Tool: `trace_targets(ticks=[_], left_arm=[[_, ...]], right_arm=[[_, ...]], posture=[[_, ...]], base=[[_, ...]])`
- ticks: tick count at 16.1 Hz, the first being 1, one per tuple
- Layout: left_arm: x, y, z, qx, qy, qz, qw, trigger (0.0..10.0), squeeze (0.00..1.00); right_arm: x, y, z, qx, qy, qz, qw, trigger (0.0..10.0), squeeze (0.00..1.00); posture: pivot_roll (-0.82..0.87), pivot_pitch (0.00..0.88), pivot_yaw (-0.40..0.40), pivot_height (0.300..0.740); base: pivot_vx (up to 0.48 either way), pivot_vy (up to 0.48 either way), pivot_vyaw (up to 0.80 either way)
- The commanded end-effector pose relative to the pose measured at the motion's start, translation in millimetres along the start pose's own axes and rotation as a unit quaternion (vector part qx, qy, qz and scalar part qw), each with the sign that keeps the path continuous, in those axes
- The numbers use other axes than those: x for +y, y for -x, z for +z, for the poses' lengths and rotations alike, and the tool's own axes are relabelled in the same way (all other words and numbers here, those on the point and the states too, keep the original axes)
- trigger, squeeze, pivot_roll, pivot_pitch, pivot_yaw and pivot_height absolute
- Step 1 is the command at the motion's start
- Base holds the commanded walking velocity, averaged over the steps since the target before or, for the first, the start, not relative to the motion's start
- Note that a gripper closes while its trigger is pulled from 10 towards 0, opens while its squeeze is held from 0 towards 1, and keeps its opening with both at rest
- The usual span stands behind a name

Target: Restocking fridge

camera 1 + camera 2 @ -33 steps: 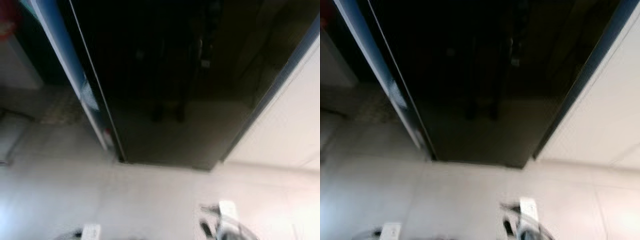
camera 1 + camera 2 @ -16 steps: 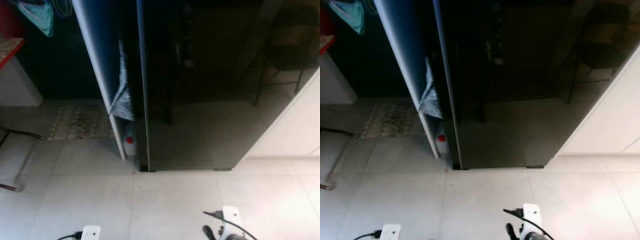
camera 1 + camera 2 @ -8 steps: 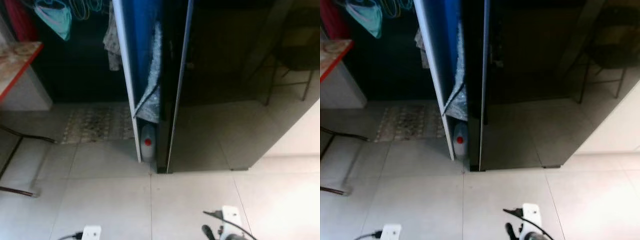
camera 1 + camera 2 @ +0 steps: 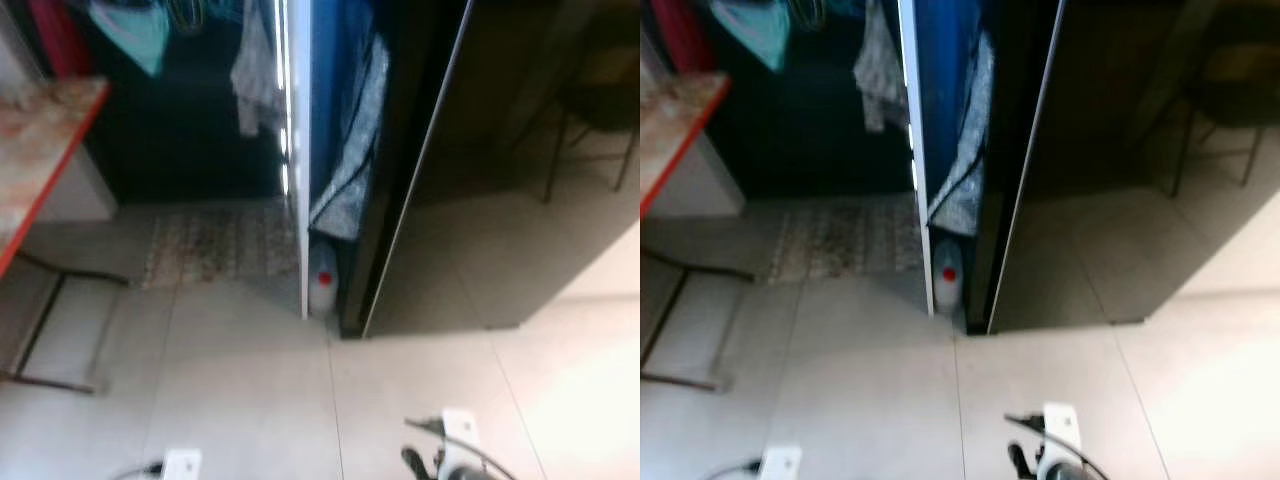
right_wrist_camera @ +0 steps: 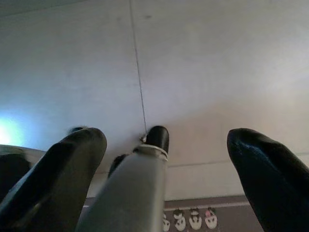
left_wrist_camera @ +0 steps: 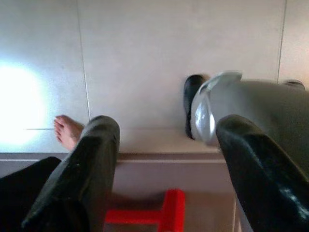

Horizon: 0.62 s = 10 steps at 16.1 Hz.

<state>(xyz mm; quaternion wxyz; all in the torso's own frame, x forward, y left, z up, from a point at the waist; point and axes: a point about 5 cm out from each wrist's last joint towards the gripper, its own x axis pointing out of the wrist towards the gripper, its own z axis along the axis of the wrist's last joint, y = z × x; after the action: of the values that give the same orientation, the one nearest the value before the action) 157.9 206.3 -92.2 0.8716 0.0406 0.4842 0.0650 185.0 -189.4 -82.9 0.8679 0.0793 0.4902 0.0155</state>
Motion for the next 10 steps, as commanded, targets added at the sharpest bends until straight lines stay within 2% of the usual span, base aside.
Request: trace_targets(ticks=[1, 4, 10], left_arm=[[-2.6, 2.2, -12.5, 0.018, 0.008, -0.005, 1.000, 10.0, 0.00], [-3.4, 1.9, -12.1, 0.021, 0.002, -0.010, 1.000, 10.0, 0.00], [-4.4, 1.8, -11.8, 0.023, 0.003, -0.014, 1.000, 10.0, 0.00]], right_arm=[[4.3, -1.1, 1.3, -0.001, 0.000, 0.006, 1.000, 10.0, 0.00], [4.4, -1.1, 2.4, 0.000, 0.005, 0.011, 1.000, 10.0, 0.00], [4.5, -1.0, 3.5, 0.002, 0.015, 0.017, 1.000, 10.0, 0.00]], posture=[[0.04, 0.139, -0.042, 0.740], [0.04, 0.143, -0.044, 0.740], [0.04, 0.142, -0.046, 0.740]], base=[[0.000, 0.000, 0.00], [0.090, 0.000, 0.00], [0.369, 0.000, 0.00]])
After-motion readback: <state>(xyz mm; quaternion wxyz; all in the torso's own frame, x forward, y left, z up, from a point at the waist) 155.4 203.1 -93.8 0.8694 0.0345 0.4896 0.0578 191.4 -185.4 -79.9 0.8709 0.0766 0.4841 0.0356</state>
